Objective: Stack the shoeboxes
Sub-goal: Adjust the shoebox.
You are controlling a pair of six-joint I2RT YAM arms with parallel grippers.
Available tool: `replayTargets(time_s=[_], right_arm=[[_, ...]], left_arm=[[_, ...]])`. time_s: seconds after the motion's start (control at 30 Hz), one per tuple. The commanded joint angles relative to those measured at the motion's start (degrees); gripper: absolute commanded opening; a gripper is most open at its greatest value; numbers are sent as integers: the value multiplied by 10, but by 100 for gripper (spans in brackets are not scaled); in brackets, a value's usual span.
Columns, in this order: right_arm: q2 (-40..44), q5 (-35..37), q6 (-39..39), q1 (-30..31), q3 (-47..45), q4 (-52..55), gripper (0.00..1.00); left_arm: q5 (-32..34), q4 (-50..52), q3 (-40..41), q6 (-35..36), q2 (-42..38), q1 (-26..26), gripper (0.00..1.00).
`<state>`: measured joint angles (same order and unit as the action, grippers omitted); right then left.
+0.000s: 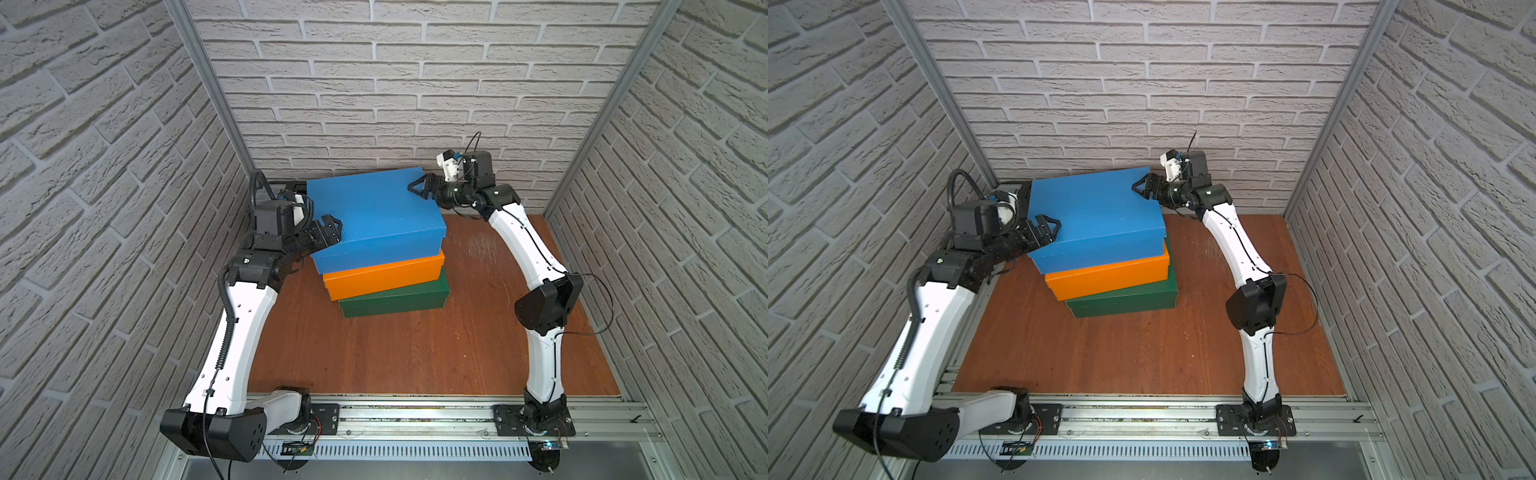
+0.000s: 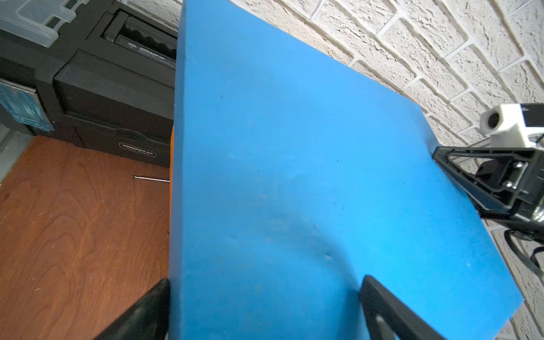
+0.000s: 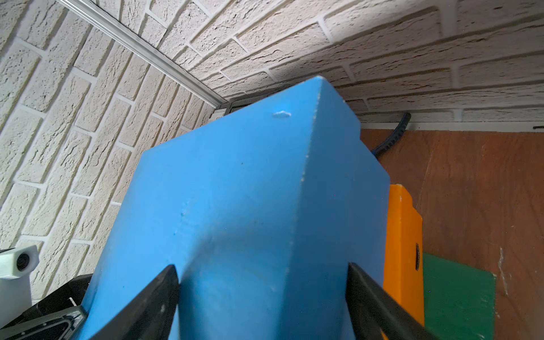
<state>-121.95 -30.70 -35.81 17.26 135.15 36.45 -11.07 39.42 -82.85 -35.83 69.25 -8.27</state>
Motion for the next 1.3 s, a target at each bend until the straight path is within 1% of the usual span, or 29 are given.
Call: replayTargets(time_s=[0.0, 0.23, 0.47, 0.53, 0.7, 0.83, 0.97, 1.17, 1.2, 1.27], right_arm=[[19, -54, -22, 23, -6, -26, 87], [18, -54, -23, 21, -1, -26, 87], [2, -61, -32, 21, 22, -25, 88], [1, -63, -31, 21, 28, -23, 88], [0, -63, -24, 21, 30, -15, 88], [-2, -63, -25, 21, 29, -9, 90], [1, -53, -18, 21, 30, 2, 92], [1, -49, -21, 16, 29, 5, 94], [1, -50, -22, 14, 29, 3, 99], [2, -51, -25, 12, 29, 2, 100]], left_arm=[[-61, -9, 18, -5, 15, -31, 98], [-60, -14, 21, -15, 12, -38, 98], [-51, -23, 32, -30, -2, -60, 98], [-43, -21, 36, -27, -6, -61, 98], [-47, -20, 33, -33, -14, -62, 98], [-38, -5, 25, -23, -17, -57, 98], [-41, 5, 10, -16, -20, -39, 98], [-41, 23, -12, -5, -21, -30, 98], [-42, 25, -13, -5, -22, -29, 98], [-46, 25, -13, -2, -24, -26, 98]])
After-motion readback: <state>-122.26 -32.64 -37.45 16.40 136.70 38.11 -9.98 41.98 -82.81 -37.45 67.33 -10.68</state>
